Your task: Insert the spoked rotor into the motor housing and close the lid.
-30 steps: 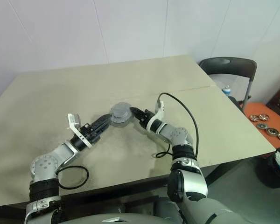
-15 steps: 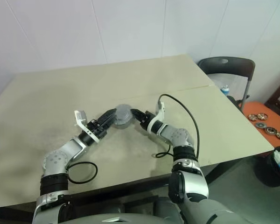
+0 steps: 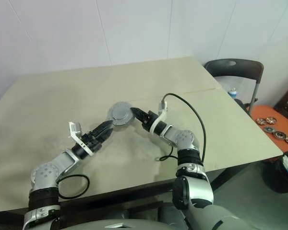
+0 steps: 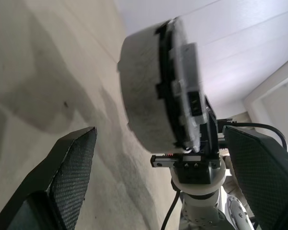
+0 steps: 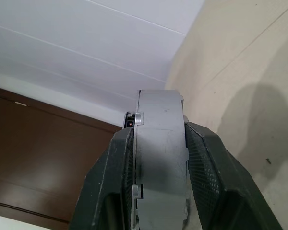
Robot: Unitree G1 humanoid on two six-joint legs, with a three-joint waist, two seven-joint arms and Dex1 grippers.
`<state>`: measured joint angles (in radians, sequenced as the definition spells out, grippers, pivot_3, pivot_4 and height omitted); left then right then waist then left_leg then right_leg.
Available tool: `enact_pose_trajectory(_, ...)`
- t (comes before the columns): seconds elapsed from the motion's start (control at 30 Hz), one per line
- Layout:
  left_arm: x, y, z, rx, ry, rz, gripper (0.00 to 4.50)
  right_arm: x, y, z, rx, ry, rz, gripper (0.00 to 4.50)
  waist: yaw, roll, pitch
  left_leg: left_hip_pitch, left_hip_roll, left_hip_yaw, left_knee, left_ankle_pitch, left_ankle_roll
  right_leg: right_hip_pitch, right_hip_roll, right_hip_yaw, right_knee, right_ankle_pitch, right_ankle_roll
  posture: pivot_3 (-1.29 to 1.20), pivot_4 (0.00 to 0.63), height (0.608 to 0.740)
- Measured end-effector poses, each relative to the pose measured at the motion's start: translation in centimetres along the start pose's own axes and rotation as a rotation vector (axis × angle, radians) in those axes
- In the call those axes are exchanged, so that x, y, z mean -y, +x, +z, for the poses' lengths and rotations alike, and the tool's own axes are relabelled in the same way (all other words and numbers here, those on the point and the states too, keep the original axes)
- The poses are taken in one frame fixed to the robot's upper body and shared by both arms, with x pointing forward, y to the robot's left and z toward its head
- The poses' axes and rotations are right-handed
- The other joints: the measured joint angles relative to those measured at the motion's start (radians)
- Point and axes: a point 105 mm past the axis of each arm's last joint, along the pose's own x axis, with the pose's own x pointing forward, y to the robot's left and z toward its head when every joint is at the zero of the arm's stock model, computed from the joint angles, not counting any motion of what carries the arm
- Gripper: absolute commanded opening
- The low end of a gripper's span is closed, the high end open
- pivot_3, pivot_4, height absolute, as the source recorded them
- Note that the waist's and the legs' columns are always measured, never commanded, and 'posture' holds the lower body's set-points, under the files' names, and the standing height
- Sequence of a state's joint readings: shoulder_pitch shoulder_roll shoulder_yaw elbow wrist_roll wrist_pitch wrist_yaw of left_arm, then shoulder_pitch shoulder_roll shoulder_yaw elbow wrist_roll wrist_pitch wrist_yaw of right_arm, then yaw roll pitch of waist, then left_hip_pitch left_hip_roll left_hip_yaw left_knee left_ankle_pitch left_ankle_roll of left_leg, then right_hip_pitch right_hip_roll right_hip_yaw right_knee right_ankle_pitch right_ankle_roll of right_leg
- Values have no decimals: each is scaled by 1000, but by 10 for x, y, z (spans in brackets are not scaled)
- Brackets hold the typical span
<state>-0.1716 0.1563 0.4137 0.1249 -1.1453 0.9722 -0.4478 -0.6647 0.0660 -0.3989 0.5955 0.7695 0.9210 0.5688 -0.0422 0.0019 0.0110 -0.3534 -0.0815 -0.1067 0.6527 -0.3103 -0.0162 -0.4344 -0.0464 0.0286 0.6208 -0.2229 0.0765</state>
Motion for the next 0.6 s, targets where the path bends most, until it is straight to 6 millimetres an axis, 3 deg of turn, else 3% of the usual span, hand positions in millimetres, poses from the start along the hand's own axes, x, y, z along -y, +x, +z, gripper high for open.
enact_pose_trajectory(0.3, 7, 27, -6, 33, -75, -82, 4471, 1, -1, -3, -13, 6, -2, 1336, 0, 0, 0, 0, 0, 0, 1, 0, 0, 0, 0, 0, 0, 0, 0, 0, 0, 740)
enact_pose_trajectory(0.4, -1, 40, -2, 68, -101, -80, 4471, 2, -1, -5, -19, 8, -3, 1336, 1, 0, 0, 0, 0, 0, 2, 0, 0, 0, 0, 0, 1, 0, 0, 0, 0, 740)
enact_pose_trajectory(0.5, -9, 49, 2, 101, -101, -63, 3876, 3, -2, -7, -23, 10, -6, 1336, 0, 0, 0, 0, 0, 0, 2, 0, 0, 0, 0, 0, 2, 0, 0, 0, 0, 740)
enact_pose_trajectory(0.6, -7, 51, 4, 113, -92, -82, 2910, 6, -3, -8, -24, 15, -13, 1336, 0, 0, 0, -1, 0, 0, 3, 0, 0, 0, 0, 0, 2, 0, 0, 0, 0, 740)
